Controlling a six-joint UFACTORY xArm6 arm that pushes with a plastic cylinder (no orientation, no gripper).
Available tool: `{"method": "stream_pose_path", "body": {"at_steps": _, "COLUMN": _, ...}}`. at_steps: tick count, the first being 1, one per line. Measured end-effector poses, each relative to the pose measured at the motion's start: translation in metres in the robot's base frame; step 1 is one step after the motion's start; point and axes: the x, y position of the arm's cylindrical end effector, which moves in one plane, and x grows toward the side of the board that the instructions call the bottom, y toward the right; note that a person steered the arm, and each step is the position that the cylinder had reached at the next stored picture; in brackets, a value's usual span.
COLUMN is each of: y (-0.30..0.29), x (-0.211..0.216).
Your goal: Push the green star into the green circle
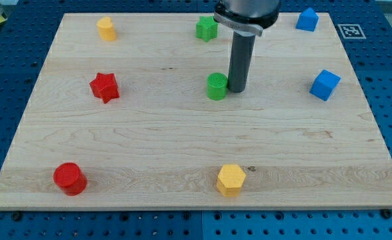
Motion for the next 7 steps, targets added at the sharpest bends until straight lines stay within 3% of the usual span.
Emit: {"method": "stream_pose_path", "body": {"at_steps": 7, "y": 0.036, "x": -0.05}}
